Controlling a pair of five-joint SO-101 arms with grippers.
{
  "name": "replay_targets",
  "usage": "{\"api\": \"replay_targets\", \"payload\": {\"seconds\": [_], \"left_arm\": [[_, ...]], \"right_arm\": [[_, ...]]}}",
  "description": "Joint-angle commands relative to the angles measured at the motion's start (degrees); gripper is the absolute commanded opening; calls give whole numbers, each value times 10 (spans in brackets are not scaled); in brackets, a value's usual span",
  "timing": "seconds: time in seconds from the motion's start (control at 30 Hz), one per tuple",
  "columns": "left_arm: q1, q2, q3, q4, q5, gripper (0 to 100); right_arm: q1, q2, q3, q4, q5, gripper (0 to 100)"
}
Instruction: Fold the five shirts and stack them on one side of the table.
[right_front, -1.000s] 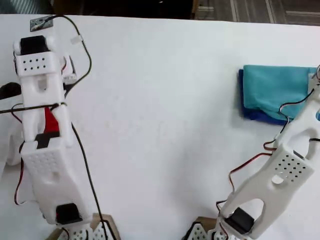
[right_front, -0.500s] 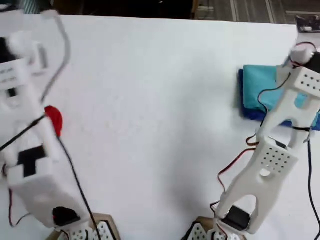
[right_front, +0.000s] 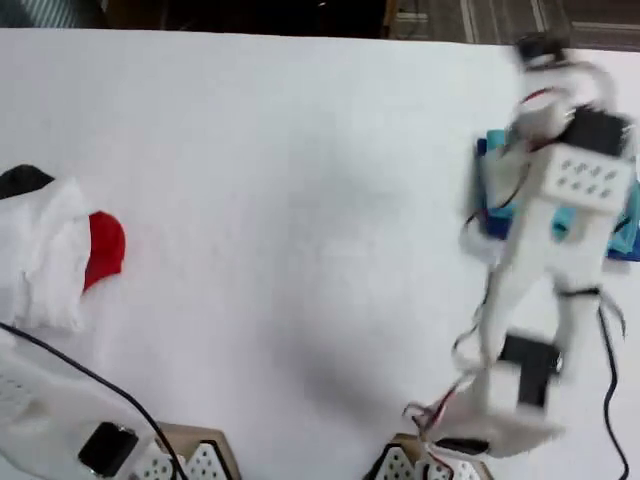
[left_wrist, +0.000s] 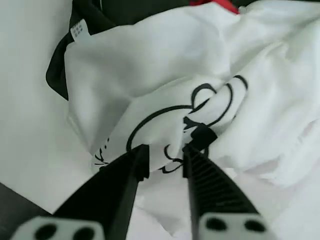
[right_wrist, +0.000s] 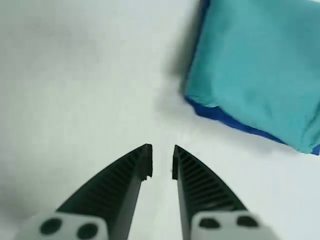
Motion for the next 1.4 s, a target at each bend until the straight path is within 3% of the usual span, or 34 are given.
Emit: {"api": "replay_targets", "payload": {"seconds": [0.0, 0.3, 0.37, 0.47, 0.53, 0.77, 1.0, 1.2, 1.37], "left_arm": [[-18, 23, -29, -33, -25, 255], [-12, 103, -51, -43, -59, 253], [-8, 113, -51, -41, -57, 200], [2, 101, -59, -37, -36, 4], [16, 79, -80, -11, -13, 38], [161, -52, -133, 23, 44, 25], [363, -225, -132, 24, 113, 25], [513, -341, -129, 24, 114, 25], [584, -389, 26, 23, 135, 25]], "right_arm": [[-56, -175, 168, 11, 6, 74], [-78, -318, 229, 11, 6, 74], [-78, -318, 229, 11, 6, 74], [-79, -318, 229, 11, 4, 74], [-80, -317, 230, 10, 3, 74], [-58, -318, 335, -56, -10, 74], [73, -318, 428, -158, -93, 74], [145, -318, 462, -179, -98, 74], [165, -320, 460, -179, -99, 74]]}}
